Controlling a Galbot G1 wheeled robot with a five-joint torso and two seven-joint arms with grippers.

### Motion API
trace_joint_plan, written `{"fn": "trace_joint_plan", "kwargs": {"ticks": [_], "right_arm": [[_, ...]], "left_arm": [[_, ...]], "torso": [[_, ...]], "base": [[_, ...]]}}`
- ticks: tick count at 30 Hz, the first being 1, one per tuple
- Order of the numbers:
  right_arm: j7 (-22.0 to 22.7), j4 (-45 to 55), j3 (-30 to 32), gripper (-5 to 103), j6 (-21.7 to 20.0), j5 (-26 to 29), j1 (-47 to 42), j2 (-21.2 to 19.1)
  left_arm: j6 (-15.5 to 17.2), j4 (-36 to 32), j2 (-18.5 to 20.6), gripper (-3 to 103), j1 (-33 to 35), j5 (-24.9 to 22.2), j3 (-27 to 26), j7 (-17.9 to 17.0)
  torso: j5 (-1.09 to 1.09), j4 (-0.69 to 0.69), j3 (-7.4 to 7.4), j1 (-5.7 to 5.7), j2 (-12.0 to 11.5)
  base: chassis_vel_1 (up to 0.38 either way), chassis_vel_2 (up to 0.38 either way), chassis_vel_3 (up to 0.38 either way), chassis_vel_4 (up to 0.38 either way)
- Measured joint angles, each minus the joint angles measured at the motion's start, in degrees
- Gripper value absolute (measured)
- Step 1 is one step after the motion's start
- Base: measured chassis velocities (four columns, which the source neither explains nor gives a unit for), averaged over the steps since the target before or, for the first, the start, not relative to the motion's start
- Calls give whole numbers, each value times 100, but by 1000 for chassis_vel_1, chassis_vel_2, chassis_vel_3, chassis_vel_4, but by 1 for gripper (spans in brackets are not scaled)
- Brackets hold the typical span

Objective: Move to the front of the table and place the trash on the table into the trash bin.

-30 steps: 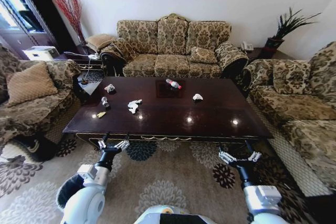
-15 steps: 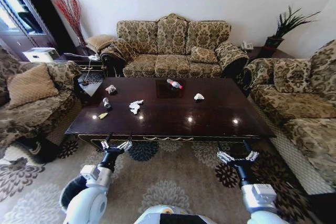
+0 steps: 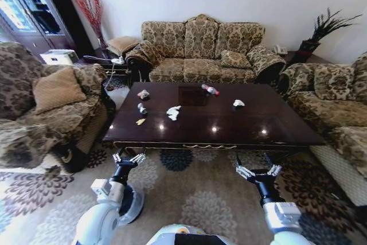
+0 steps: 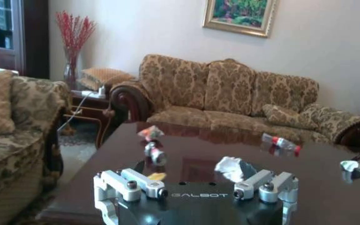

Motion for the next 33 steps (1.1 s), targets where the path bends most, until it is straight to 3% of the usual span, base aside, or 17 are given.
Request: {"fn": "trace_joint_plan", "kwargs": {"ticks": [11,20,27,28,33], "right_arm": [[-5,-137,73,100,95,168,97,20],[44,-200,166,100,193,312,81,40],[74,-255,210,100,282,414,94,22],[75,-261,215,100,321,430,92,38],[91,-268,256,100,422,458,82,75]], "left_arm": [[33,429,46,100,-139,26,11,4],[-40,1117,77,100,-322,132,23,82],[-126,2442,232,100,-851,92,18,340],[-134,2978,260,100,-1047,80,28,442],[-21,3738,292,100,-1194,-14,75,632]], "torso": [[-1,0,-1,0,0],[5,1,1,2,0],[1,0,1,2,0],[-4,0,1,1,0],[-2,0,0,1,0]], "base": [[354,279,-365,-269],[14,9,-17,-18],[-34,-26,20,13],[0,0,0,0],[0,0,0,0]]}}
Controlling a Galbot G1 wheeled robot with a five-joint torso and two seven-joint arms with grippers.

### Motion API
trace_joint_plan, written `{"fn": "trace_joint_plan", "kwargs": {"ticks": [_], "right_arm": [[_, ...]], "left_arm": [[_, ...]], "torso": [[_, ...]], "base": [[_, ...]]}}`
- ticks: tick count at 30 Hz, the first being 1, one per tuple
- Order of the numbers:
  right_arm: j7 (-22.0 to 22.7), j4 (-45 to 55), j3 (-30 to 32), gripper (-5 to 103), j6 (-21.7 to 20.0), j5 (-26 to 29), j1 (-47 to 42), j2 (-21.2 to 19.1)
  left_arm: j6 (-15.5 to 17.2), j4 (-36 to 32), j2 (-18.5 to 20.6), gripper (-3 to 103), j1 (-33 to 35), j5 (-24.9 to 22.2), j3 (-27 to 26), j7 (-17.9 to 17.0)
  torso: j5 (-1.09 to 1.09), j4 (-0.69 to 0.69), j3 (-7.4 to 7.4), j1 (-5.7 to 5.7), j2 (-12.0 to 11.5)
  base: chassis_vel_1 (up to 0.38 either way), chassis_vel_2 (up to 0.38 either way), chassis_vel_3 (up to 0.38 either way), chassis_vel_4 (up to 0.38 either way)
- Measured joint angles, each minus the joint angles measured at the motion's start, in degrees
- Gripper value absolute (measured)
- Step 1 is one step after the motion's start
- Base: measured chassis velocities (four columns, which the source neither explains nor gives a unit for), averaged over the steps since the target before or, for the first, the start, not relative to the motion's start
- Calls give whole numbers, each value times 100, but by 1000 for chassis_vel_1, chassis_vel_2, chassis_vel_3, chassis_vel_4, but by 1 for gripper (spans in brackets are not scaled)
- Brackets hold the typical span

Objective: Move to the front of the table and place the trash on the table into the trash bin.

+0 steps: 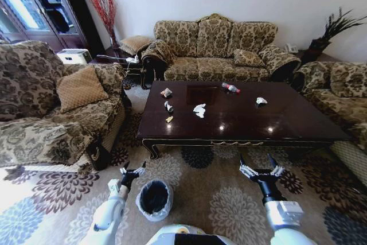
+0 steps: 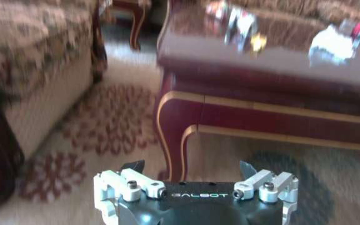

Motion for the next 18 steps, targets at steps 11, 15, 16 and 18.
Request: {"fn": "trace_joint_plan", "kwargs": {"ticks": [11,15,16,18], "right_arm": [[28,-80,23,100,171,29,8,45],[31,-85,21,100,221,24,-1,95],[32,-80,21,100,236,23,-12,105],[37,-52,20,100,251,22,-36,110]], "left_arm": [[-14,1489,0,100,-349,323,97,187],[-80,2092,-41,100,-559,367,138,277],[-103,2280,-62,100,-632,373,152,291],[-116,2476,-87,100,-711,378,167,350]], "torso": [[1,1,0,0,0],[1,0,0,-1,0],[1,0,0,0,0],[2,0,0,0,0]], "base": [[0,0,0,0],[0,0,0,0],[0,0,0,0],[0,0,0,0]]}}
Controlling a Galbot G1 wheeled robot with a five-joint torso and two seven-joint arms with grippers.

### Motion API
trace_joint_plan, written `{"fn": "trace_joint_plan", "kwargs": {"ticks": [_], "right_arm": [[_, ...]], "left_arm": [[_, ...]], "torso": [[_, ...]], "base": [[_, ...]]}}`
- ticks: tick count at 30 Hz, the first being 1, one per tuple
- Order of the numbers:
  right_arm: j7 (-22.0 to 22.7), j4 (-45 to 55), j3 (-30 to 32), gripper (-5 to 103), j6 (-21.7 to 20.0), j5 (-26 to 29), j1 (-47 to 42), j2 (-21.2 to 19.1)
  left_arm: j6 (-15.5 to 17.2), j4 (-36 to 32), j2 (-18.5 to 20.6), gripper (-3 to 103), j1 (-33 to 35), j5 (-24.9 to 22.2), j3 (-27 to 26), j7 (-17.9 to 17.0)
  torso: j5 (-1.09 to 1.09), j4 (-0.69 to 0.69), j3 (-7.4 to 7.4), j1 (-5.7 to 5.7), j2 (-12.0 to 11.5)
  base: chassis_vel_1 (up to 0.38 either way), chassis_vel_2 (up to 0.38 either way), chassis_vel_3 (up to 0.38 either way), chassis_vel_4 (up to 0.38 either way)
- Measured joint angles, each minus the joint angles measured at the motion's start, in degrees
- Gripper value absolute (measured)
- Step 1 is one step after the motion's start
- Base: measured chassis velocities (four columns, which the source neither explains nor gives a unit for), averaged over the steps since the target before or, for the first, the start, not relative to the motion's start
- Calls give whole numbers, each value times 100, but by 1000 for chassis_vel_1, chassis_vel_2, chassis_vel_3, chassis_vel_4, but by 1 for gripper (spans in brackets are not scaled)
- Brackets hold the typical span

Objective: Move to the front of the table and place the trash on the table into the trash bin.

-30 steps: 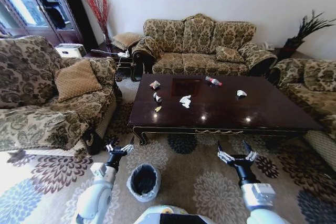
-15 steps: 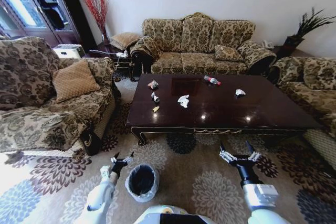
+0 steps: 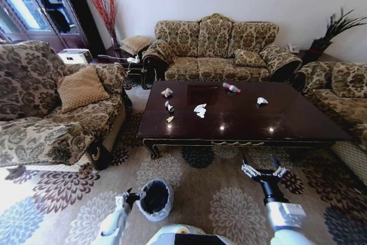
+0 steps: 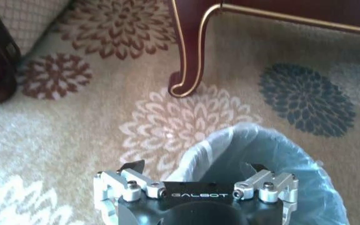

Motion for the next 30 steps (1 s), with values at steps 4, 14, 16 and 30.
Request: {"fn": "trace_joint_plan", "kwargs": {"ticks": [4,14,16,30], "right_arm": [[12,13,3,100,54,-1,-30,9],[-2,-97,72,100,355,25,-183,11],[-7,-150,124,100,421,76,-204,5],[-22,-272,424,100,659,378,-262,-2]], "left_arm": [[-67,315,-57,100,-129,186,-3,54],[-325,1184,-151,100,-535,467,-82,20],[-244,1215,-194,100,-574,459,-91,34],[-180,1579,-442,71,-806,642,-142,123]], "torso": [[0,0,0,0,0],[0,0,0,0,0],[0,0,0,0,0],[1,0,0,0,0]], "base": [[0,0,0,0],[0,0,0,0],[0,0,0,0],[0,0,0,0]]}}
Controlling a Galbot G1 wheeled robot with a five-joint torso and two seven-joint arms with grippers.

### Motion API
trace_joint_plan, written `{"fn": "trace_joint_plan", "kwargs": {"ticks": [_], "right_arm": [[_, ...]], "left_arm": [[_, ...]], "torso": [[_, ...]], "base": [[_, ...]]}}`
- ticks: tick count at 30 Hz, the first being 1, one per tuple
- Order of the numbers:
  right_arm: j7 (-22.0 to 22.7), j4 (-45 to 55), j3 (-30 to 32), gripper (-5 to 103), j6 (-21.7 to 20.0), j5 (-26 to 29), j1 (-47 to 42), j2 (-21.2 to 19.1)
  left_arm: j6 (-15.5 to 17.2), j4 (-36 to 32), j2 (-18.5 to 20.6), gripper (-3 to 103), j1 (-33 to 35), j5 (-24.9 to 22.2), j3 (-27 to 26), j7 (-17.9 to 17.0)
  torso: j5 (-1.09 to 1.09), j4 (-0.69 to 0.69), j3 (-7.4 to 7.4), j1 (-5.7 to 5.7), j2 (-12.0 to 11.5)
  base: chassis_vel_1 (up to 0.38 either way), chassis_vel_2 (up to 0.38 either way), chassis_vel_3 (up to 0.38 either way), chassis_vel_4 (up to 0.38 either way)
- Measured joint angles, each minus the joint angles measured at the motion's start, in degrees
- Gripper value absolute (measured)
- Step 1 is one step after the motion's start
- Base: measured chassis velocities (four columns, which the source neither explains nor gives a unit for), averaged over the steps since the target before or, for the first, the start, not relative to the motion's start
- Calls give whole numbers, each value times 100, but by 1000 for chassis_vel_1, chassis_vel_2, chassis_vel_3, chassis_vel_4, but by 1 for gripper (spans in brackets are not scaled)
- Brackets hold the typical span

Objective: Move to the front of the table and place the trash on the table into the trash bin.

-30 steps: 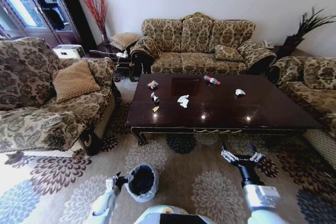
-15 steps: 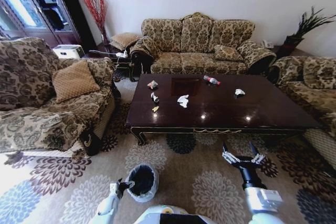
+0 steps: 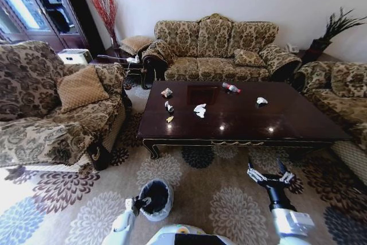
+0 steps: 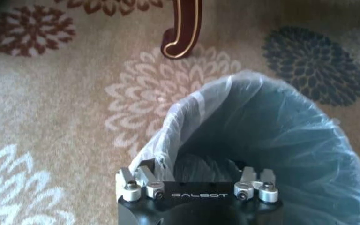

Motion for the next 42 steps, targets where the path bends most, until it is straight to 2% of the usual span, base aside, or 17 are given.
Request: {"fn": "trace_joint_plan", "kwargs": {"ticks": [2,4,6,7,10,11,13,15,16,19,25,31,32,34,37,38,42], "right_arm": [[-21,7,109,100,58,60,-42,1],[-26,5,131,100,82,70,-53,4],[-30,-22,146,100,149,71,-74,20],[-30,-22,146,100,149,71,-74,20],[-50,-46,133,100,243,62,-121,69],[-50,-46,133,100,243,62,-121,69],[-56,-57,109,100,304,21,-151,110],[-57,-58,107,100,315,13,-155,117],[-57,-57,103,100,329,-2,-167,129],[-57,-53,100,100,334,-26,-179,145],[-55,-13,92,100,322,-65,-177,151],[-37,89,35,100,182,-91,-107,115],[-22,125,-2,100,123,-114,-62,109],[-15,142,-12,100,102,-121,-45,109],[38,234,-28,100,8,-132,14,112],[38,234,-28,100,8,-132,14,112],[76,310,52,100,-98,-104,22,74]], "left_arm": [[-36,77,-21,60,-18,12,-11,-16],[-50,97,-28,60,-18,13,-12,-19],[-66,123,-27,50,-17,13,-15,-19],[-66,123,-27,50,-17,13,-15,-19],[-96,167,-12,33,-21,7,-24,-20],[-96,167,-12,33,-21,7,-24,-20],[-125,205,9,22,-35,-9,-28,-20],[-132,211,12,22,-37,-11,-28,-20],[-142,229,15,12,-43,-14,-27,-20],[-137,260,10,5,-52,-19,-17,12],[-116,218,-9,1,-71,-108,-23,-21],[56,-471,22,1,149,-508,-21,-98],[96,-943,70,1,299,-575,-28,-129],[99,-1156,96,1,375,-593,-39,-135],[-97,-2013,199,1,687,-587,-162,-145],[-97,-2013,199,1,687,-587,-162,-145],[-90,-3078,356,1,1129,-622,-343,-136]], "torso": [[2,0,0,0,0],[1,0,0,0,0],[2,0,0,0,0],[2,0,0,0,0],[1,0,0,0,0],[1,0,0,0,0],[0,0,0,0,0],[0,0,0,0,0],[-2,-1,0,0,0],[-2,-2,0,0,0],[-5,-2,-1,0,0],[-3,0,0,0,0],[-2,-2,0,0,0],[-2,-2,0,0,0],[-2,0,0,0,0],[-2,0,0,0,0],[-1,-1,0,0,0]], "base": [[0,0,0,0],[0,0,0,0],[0,0,0,0],[0,0,0,0],[0,0,0,0],[0,0,0,0],[0,0,0,0],[0,0,0,0],[0,0,0,0],[0,0,0,0],[0,0,0,0],[0,0,0,0],[0,0,0,0],[0,0,0,0],[0,0,0,0],[0,0,0,0],[0,0,0,0]]}}
